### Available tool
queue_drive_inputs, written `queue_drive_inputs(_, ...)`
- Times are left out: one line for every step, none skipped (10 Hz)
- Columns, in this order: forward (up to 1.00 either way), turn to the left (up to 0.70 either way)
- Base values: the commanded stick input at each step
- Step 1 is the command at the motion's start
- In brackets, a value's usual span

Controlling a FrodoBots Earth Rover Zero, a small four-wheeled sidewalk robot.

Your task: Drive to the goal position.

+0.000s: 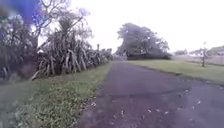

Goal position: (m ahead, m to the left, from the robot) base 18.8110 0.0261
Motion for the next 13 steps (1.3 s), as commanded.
queue_drive_inputs(0.70,-0.35)
queue_drive_inputs(0.70,-0.35)
queue_drive_inputs(0.70,-0.35)
queue_drive_inputs(0.70,-0.35)
queue_drive_inputs(0.70,-0.35)
queue_drive_inputs(0.70,-0.35)
queue_drive_inputs(0.70,-0.32)
queue_drive_inputs(0.70,-0.15)
queue_drive_inputs(0.70,-0.06)
queue_drive_inputs(0.70,0.00)
queue_drive_inputs(0.70,0.00)
queue_drive_inputs(0.70,0.00)
queue_drive_inputs(0.70,0.00)
